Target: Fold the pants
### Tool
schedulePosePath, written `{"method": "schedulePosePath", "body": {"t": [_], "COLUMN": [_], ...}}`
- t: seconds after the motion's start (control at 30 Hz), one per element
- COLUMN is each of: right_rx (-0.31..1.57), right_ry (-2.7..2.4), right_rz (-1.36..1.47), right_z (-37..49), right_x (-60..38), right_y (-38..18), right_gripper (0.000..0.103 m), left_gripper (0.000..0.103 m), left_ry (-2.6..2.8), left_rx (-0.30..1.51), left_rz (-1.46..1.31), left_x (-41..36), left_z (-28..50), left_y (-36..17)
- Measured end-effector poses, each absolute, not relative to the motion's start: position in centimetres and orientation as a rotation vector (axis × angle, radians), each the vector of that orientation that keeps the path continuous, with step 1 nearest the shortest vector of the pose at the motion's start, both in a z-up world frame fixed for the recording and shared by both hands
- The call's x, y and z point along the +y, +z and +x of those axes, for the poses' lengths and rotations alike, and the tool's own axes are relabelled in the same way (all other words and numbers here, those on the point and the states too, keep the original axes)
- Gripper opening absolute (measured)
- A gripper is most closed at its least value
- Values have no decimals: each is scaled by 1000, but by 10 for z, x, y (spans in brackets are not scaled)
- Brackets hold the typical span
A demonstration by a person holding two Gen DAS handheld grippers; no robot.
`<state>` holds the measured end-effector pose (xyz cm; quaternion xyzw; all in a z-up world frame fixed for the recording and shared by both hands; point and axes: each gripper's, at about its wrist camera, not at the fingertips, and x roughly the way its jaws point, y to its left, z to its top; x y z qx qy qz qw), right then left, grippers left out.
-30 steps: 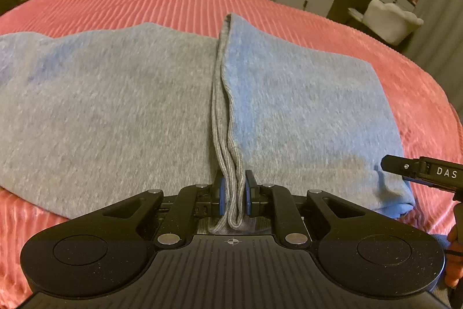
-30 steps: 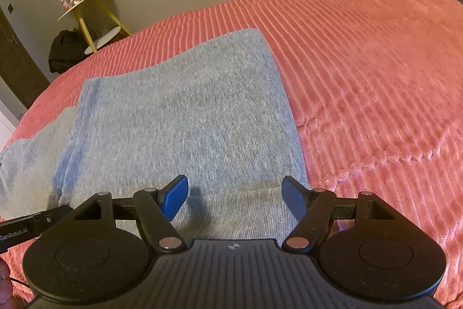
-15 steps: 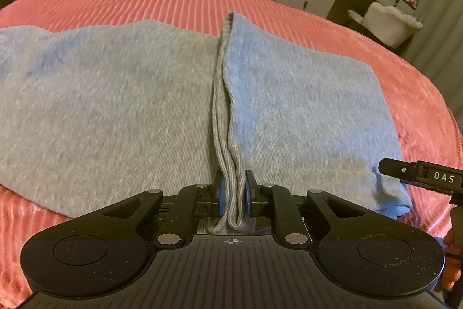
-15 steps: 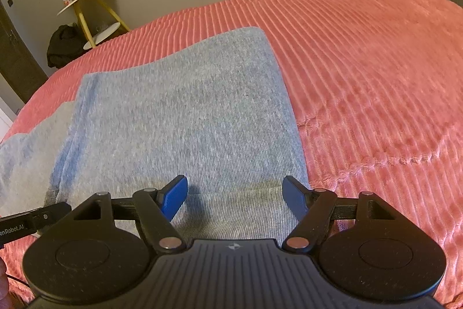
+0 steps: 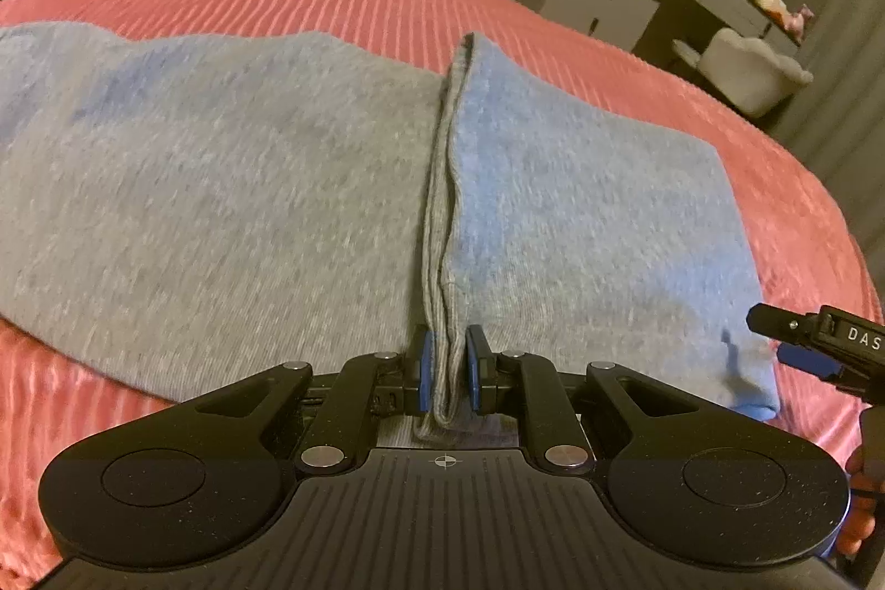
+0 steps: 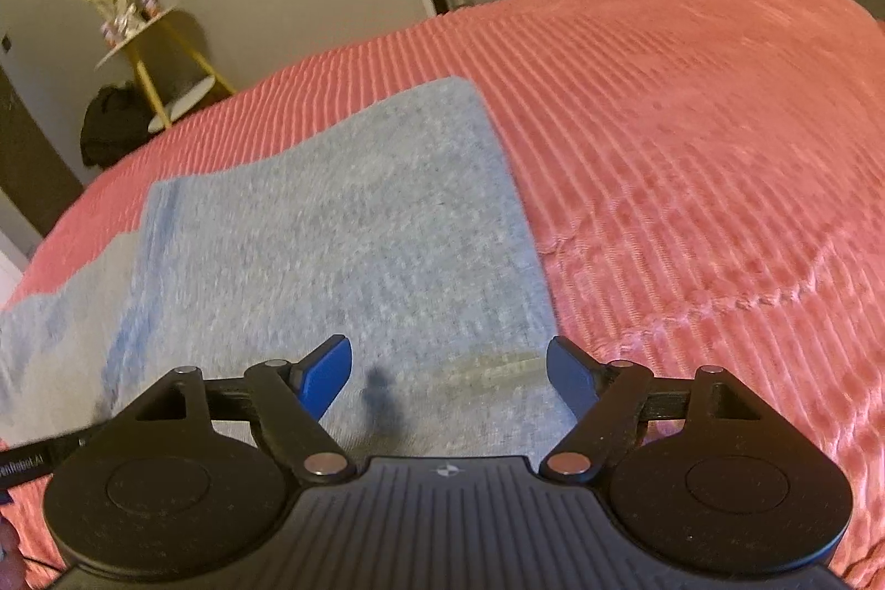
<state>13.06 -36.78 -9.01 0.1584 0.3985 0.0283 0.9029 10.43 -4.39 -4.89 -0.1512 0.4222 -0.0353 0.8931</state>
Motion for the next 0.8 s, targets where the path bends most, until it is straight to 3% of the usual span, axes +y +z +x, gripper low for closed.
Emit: {"method": "schedulePosePath", "body": {"t": [0.37,0.43,0.63,0.73,0.77,0.8], "right_rx": [835,837,841,841,840,839], "right_ry": [98,109,123,127,127,126], "right_rz": [344,348,373,385,388,389], "right_z": [139,141,142,141,141,141], "right_x": [-368,-366,-365,-367,-367,-367], "right_y": [-96,-97,-99,-100,-100,-100], "right_gripper": [81,81,81,81,81,81], "left_gripper": [24,39,47,45,40,22], "left_ry": [-67,-80,-118,-119,-111,-107], "left_rx": [842,837,937,988,981,972], "left_rz": [-409,-444,-488,-509,-508,-502], "left_x": [-25,-20,-24,-27,-28,-29], "left_z": [129,142,194,210,212,213], "left_y": [-36,-36,-54,-66,-66,-65]}}
